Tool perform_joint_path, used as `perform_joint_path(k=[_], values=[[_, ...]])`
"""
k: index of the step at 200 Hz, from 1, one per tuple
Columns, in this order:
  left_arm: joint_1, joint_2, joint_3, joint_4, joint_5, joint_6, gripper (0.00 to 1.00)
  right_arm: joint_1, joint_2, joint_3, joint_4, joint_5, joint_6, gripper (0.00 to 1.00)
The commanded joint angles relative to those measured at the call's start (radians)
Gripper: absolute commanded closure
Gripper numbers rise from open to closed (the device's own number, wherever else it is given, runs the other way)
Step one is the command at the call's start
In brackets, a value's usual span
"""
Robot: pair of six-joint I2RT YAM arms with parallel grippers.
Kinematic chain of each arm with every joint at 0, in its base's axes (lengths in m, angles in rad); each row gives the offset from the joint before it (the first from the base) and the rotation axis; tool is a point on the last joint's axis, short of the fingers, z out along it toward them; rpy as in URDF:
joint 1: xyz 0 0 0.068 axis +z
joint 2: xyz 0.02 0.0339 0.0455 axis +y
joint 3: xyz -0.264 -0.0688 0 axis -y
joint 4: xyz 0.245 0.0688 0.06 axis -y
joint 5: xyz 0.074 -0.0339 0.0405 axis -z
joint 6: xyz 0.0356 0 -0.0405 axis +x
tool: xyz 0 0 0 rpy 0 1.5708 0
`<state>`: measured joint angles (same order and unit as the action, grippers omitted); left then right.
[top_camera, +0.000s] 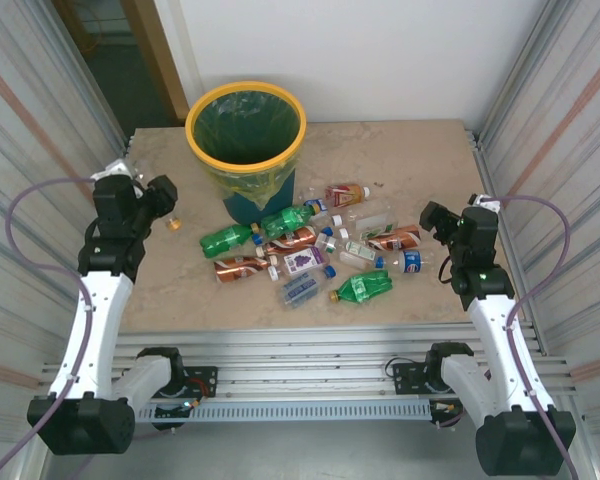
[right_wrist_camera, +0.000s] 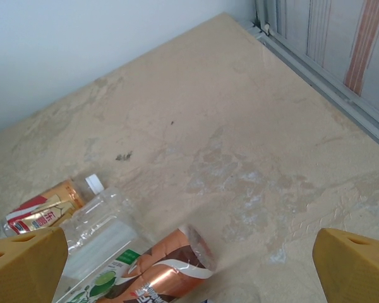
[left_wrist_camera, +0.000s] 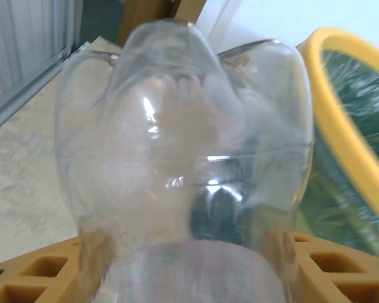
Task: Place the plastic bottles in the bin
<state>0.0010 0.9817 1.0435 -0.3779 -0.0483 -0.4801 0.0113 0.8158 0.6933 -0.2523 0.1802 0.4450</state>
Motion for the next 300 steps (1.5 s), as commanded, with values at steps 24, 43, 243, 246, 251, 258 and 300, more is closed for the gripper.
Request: perform_joint_path(k=[24, 43, 243, 246, 251, 258, 300], values=[[-0.008, 0.051, 0.161, 0.092, 0.078, 0.061, 0.65, 0.013, -0.01, 0.041, -0.032, 0.001, 0.036, 0.02], [-0.037, 0.094, 0.23, 0.106, 0.09, 0.087, 0.65, 0.017, -0.006, 0.047, -0.036, 0.001, 0.038, 0.02], [-0.285, 0.864, 0.968, -0.033, 0.235, 0.332, 0.67, 0.039, 0.047, 0.134, -0.204, 0.05, 0.105, 0.02], [-0.286, 0.87, 0.972, -0.036, 0.236, 0.333, 0.67, 0.04, 0.049, 0.135, -0.205, 0.048, 0.106, 0.02], [-0.286, 0.883, 0.977, -0.042, 0.242, 0.334, 0.67, 0.04, 0.052, 0.135, -0.207, 0.048, 0.109, 0.02], [-0.289, 0.897, 0.985, -0.05, 0.245, 0.334, 0.67, 0.04, 0.057, 0.135, -0.21, 0.046, 0.112, 0.02], [-0.295, 0.947, 1.0, -0.099, 0.243, 0.354, 0.68, 0.04, 0.082, 0.137, -0.238, 0.047, 0.123, 0.02]])
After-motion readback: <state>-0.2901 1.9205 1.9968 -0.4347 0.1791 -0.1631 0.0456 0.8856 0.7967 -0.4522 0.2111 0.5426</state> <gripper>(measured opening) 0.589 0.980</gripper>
